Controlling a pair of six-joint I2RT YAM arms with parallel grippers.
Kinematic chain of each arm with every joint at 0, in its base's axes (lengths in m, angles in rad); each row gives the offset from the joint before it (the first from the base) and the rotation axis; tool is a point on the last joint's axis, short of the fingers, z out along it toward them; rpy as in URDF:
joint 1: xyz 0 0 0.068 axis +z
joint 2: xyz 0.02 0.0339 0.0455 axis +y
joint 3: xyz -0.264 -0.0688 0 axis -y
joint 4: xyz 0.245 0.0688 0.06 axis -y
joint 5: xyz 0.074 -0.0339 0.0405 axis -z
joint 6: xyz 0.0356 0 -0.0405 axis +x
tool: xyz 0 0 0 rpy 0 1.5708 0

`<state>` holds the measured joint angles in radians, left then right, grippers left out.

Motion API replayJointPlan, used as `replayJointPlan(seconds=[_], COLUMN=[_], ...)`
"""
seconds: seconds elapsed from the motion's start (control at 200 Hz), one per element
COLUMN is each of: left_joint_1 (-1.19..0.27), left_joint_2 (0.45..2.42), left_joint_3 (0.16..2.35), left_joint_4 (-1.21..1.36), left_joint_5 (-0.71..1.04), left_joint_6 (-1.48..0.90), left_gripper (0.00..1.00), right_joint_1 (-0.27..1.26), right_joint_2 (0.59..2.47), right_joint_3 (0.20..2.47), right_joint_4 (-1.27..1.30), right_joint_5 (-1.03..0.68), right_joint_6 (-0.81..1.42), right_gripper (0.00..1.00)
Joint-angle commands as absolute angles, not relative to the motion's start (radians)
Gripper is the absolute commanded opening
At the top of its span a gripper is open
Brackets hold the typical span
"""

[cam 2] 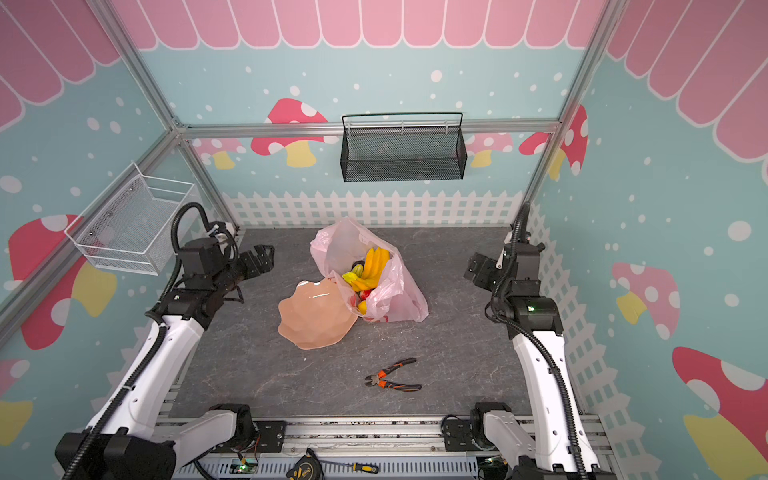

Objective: Place the fruits into the plastic bag

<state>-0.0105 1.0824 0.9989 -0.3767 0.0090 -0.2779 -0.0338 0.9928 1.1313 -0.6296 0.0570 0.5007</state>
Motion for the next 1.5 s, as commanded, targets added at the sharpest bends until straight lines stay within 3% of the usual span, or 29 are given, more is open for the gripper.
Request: replayJointPlan(seconds=[0.0, 0.19, 0.345, 0.67, 0.875, 1.1, 1.245, 1.301, 1.356, 1.411, 1.491], left_joint_1=[-0.003, -0.002, -0.002, -0.055, -0.095, -0.073, -0.032, -0.025, -0.019, -0.018, -0.018], left_joint_2=[1.023, 0.956, 1.052, 1.337, 1.592, 1.524, 1.538, 1.537, 1.536, 1.536, 1.539], left_joint_3=[0.843, 0.503, 0.361, 0.363, 0.222, 0.35, 0.396, 0.399, 0.404, 0.403, 0.4], left_joint_4=[-0.221, 0.184, 0.44, 0.731, 1.303, 0.941, 0.871, 0.867, 0.857, 0.858, 0.871], left_joint_5=[-0.129, -0.2, -0.21, -0.125, -0.172, -0.151, -0.104, -0.096, -0.095, -0.094, -0.095], left_joint_6=[-0.224, -0.116, -0.062, -0.019, 0.041, 0.01, -0.024, -0.032, -0.039, -0.04, -0.038], left_gripper=[1.0, 1.0, 1.0, 0.99, 0.99, 0.99, 0.99, 0.99, 0.99, 0.99, 0.99], right_joint_1=[-0.063, -0.064, -0.064, -0.037, -0.029, -0.028, -0.028, -0.026, -0.025, -0.025, -0.024], right_joint_2=[0.967, 0.797, 0.68, 0.927, 1.073, 1.298, 1.539, 1.494, 1.533, 1.504, 1.518], right_joint_3=[1.016, 0.626, 0.34, 0.165, 0.09, 0.072, 0.167, 0.197, 0.179, 0.198, 0.192], right_joint_4=[-0.485, -0.069, 0.235, 0.783, 1.072, 1.305, 1.412, 1.272, 1.379, 1.279, 1.33], right_joint_5=[0.146, 0.199, 0.228, 0.202, 0.081, 0.072, 0.102, 0.104, 0.119, 0.121, 0.122], right_joint_6=[0.403, 0.331, 0.268, 0.122, 0.003, 0.039, 0.036, 0.048, 0.041, 0.05, 0.046], right_gripper=[0.97, 0.97, 0.97, 0.97, 0.97, 0.97, 0.97, 0.98, 0.97, 0.97, 0.97])
